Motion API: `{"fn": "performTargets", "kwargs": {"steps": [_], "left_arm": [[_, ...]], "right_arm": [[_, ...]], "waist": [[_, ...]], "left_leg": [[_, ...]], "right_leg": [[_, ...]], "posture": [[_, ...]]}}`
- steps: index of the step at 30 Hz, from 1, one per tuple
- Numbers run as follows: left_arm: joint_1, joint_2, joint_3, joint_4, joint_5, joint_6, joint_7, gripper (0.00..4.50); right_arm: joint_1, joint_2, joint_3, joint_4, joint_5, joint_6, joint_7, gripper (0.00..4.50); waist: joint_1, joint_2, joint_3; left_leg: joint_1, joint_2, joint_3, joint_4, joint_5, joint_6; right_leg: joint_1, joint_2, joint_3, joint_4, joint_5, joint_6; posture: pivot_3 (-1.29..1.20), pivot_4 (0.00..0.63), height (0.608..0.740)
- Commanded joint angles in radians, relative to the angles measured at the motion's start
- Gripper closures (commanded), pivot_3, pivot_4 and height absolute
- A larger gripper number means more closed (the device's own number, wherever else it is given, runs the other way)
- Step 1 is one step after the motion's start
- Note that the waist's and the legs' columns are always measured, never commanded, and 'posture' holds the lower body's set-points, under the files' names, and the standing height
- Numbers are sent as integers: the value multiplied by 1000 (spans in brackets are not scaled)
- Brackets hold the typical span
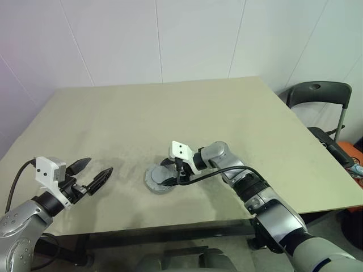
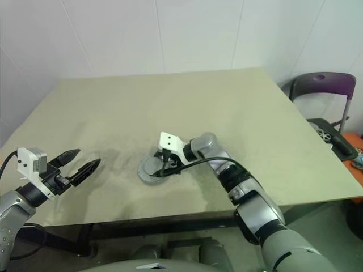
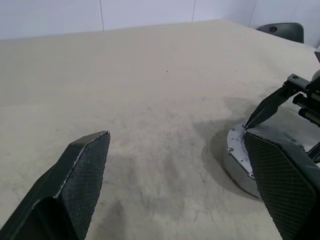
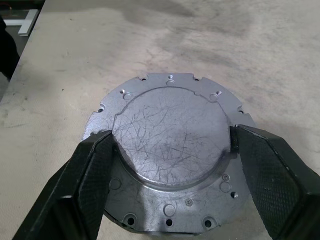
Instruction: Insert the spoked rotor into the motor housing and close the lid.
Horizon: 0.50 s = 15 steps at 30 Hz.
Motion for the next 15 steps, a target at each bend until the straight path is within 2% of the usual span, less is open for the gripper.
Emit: {"fn": "performTargets", "kwargs": {"steps": [1, 6, 7, 9, 15], "left_arm": [[-15, 9, 11, -20, -8, -13, -1, 0], [-52, 0, -21, -5, -25, 22, 17, 0], [-64, -3, -27, 0, -25, 34, 31, 175], [-73, 4, -60, 0, -8, 50, 33, 610], [-114, 15, -225, 68, 142, -12, 10, 2617]], "right_arm": [[-8, -23, 8, 35, -44, -5, -8, 1041], [-7, -20, 7, 37, -41, -4, -7, 1041], [-7, -20, 7, 37, -41, -4, -8, 1041], [-6, -20, 7, 38, -41, -5, -9, 1041], [-3, -21, 8, 32, -42, -2, -8, 1041]], "waist": [[0, 0, 0], [1, 0, 0], [2, 0, 0], [1, 0, 0], [2, 0, 0]], "left_leg": [[0, 0, 0, 0, 0, 0], [3, 0, 0, 0, 0, 0], [3, 0, 0, 0, 0, 0], [5, 0, 0, 0, 0, 0], [7, -1, 0, 0, 0, 0]], "right_leg": [[0, 0, 0, 0, 0, 0], [3, 0, 0, 0, -1, -2], [3, 0, 0, 0, -1, -2], [3, 0, 0, 0, -1, -2], [4, 0, 0, 0, -1, -2]], "posture": [[0, 0, 740], [0, 0, 740], [0, 0, 740], [0, 0, 740], [0, 0, 740]]}}
